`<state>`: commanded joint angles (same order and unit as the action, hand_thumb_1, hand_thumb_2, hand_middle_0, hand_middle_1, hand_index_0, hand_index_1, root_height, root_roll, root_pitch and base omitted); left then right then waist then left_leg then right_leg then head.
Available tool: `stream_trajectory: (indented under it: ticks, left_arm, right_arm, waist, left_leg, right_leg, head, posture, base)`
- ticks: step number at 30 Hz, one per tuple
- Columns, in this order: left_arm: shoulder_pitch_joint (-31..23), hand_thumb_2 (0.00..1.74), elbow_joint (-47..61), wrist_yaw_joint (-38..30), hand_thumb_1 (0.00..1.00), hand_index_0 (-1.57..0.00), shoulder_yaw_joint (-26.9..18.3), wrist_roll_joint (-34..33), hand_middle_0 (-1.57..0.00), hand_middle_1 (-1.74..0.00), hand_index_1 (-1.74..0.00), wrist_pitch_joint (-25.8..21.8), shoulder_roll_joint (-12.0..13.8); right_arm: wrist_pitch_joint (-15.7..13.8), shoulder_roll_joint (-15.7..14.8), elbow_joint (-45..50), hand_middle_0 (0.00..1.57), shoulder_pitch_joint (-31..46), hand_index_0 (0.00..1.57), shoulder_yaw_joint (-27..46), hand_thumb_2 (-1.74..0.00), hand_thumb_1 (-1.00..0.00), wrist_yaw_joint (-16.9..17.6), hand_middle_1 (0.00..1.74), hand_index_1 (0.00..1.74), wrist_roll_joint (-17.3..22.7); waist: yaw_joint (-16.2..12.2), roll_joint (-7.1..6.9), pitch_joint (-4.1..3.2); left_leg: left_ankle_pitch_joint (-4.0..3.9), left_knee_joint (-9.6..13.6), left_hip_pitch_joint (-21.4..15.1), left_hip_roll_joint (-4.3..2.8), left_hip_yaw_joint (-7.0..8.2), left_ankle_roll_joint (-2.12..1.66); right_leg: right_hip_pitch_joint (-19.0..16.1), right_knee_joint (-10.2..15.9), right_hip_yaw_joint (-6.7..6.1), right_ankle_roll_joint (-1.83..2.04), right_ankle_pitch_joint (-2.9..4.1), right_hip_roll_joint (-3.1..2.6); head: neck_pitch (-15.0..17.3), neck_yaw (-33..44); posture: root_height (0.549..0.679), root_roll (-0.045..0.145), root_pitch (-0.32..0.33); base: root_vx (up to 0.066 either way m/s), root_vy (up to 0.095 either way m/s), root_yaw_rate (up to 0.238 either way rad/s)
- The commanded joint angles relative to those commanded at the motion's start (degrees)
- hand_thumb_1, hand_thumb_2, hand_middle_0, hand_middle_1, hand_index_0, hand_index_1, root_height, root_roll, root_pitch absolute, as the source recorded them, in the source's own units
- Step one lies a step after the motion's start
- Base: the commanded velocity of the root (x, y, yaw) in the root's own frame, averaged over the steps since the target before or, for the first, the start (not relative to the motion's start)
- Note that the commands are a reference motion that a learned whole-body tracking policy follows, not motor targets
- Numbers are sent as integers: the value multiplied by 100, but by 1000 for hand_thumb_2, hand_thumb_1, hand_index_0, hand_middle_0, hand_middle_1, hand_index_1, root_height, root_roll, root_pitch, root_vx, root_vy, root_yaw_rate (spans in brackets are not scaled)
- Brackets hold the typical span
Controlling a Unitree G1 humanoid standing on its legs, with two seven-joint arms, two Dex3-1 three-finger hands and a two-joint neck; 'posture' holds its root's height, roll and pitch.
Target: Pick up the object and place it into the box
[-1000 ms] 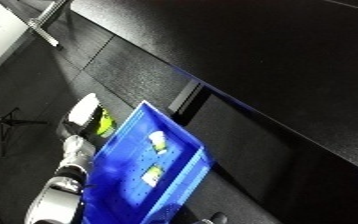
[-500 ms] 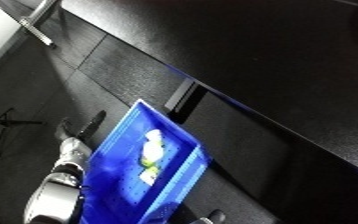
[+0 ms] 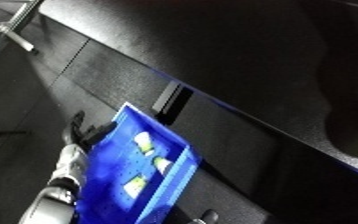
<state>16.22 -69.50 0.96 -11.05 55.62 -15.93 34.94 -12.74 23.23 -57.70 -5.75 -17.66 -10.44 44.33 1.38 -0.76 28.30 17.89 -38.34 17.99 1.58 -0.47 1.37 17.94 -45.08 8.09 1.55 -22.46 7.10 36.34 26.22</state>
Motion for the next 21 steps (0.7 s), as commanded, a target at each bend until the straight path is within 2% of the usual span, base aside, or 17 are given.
stream_trajectory:
  ticks: [6, 9, 11, 14, 18, 21]
  left_arm:
    - [-244, 0, 560, 1369, 0, 0, 552, -244, 0, 0, 0, 375, -389]
    - [-305, 0, 672, 1715, 0, 0, 887, -715, 0, 0, 0, 551, -469]
    - [-312, 0, 665, 1838, 0, 0, 1103, -1063, 0, 0, 0, 651, -503]
    - [-336, 0, 620, 1917, 0, 0, 1383, -1476, 0, 0, 0, 794, -588]
    - [-370, 0, 537, 1914, 0, 0, 1623, -1827, 0, 0, 0, 959, -724]
    - [-381, 0, 450, 1842, 0, 0, 1716, -1918, 0, 0, 0, 1010, -808]
  right_arm:
    - [12, 22, 100, 0, -53, 0, 85, 0, 0, 5, 0, 0, -80]
    - [30, 53, 109, 0, -102, 0, 149, 0, 0, -32, 0, 0, -126]
    - [49, 92, 99, 0, -140, 0, 181, 0, 0, -80, 0, 0, -170]
    - [109, 148, 104, 0, -204, 0, 209, 0, 0, -130, 0, 0, -268]
    - [185, 181, 137, 0, -301, 0, 205, 0, 0, -144, 0, 0, -363]
    - [217, 188, 142, 0, -363, 0, 187, 0, 0, -166, 0, 0, -411]
  waist:
    - [-16, 65, 18]
    - [-39, 94, 18]
    - [-74, 103, 8]
    - [-133, 111, -16]
    - [-191, 116, -54]
    - [-220, 112, -81]
  left_leg:
    - [-30, 120, -50, -69, 62, -46]
    - [-54, 212, -96, -126, 109, -62]
    - [-58, 240, -110, -160, 142, -75]
    - [-29, 204, -105, -189, 184, -83]
    - [39, 81, -66, -195, 230, -61]
    - [83, -3, -55, -207, 255, -43]
  right_leg:
    - [59, 72, -49, 51, 127, -7]
    - [84, 86, -67, 90, 185, 8]
    - [92, 123, -87, 103, 213, 10]
    - [100, 193, -135, 105, 254, 5]
    - [142, 205, -200, 93, 296, -25]
    - [161, 164, -229, 74, 295, -45]
  head:
    - [-95, -1742]
    - [-185, -2444]
    - [-269, -2928]
    - [-342, -3500]
    - [-218, -4127]
    - [-154, -4426]
  posture:
    - [637, 24, -62]
    - [639, 21, -59]
    - [639, 20, -57]
    - [639, 21, -55]
    - [637, 22, -53]
    - [636, 22, -56]
  base:
    - [-41, 1, -104]
    - [-22, 4, -92]
    - [-18, 4, -136]
    - [-10, 8, -149]
    - [-10, 5, -147]
    - [2, 1, -142]
